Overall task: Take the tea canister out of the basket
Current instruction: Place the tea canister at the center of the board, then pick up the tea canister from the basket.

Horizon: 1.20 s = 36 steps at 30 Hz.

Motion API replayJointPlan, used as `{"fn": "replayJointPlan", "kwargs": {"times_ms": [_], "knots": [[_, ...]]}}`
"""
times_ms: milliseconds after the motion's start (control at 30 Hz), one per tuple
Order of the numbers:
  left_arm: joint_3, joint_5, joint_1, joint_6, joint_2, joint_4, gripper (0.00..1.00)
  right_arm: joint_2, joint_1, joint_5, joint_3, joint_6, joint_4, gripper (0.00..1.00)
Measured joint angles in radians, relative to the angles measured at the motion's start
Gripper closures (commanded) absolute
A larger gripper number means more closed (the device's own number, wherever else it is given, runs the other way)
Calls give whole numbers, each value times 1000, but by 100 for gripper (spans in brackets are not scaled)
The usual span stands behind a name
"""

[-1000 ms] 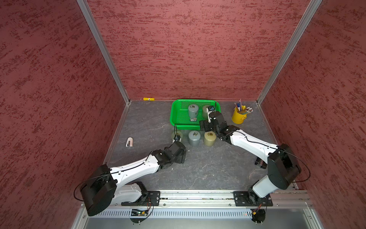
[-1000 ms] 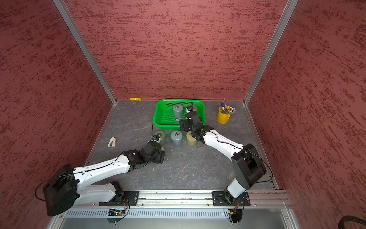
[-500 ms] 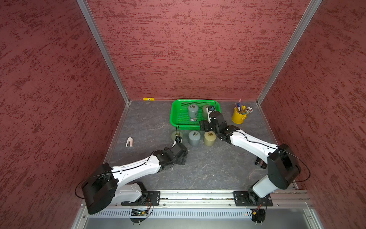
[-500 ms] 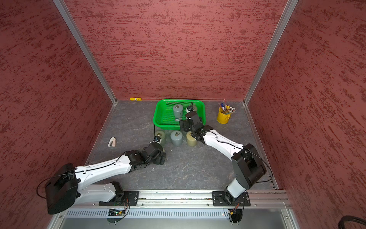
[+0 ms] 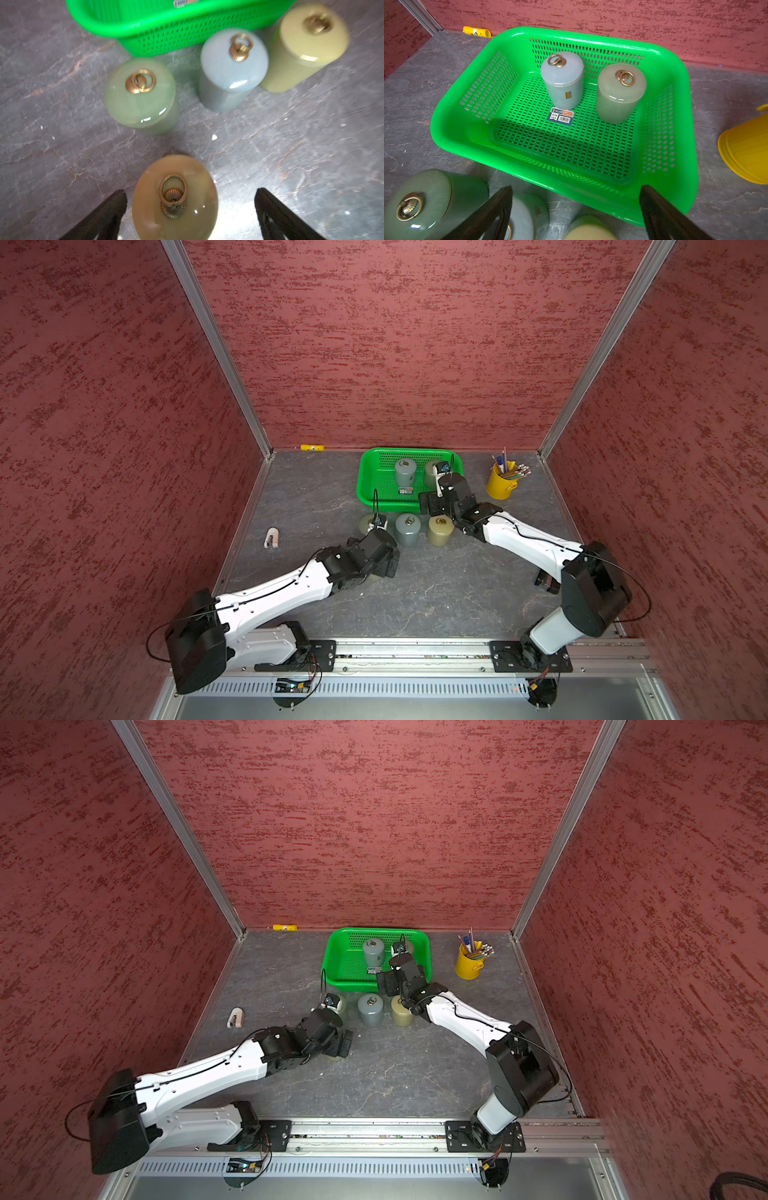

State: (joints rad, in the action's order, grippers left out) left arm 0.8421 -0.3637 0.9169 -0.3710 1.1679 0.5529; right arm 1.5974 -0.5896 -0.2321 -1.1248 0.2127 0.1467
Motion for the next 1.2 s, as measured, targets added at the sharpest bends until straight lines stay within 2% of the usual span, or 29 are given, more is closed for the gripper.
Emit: {"fn": "replayJointPlan", "kwargs": {"times_ms": [100, 200, 267, 367, 567, 800, 1033, 1200], "knots": [[37, 89, -58, 66, -23, -49, 0, -6, 3, -11, 0, -3, 3, 2], [69, 209, -183, 116, 11, -122, 0, -33, 18, -13, 0, 0, 18, 1], [114, 275, -260, 147, 75, -161, 0, -68, 38, -8, 0, 6, 23, 2], [233, 336, -323, 197, 216, -190, 0, -134, 68, -7, 0, 18, 28, 2], [544, 428, -374, 279, 526, -224, 0, -235, 108, -4, 18, 35, 31, 2], [893, 471, -435, 336, 857, -176, 0, -280, 133, 0, 71, 42, 63, 1], [1132, 474, -459, 361, 1059, -112, 0, -288, 142, 1, 110, 45, 69, 2], [1221, 468, -460, 362, 1138, -97, 0, -288, 142, 3, 126, 50, 70, 2]]}}
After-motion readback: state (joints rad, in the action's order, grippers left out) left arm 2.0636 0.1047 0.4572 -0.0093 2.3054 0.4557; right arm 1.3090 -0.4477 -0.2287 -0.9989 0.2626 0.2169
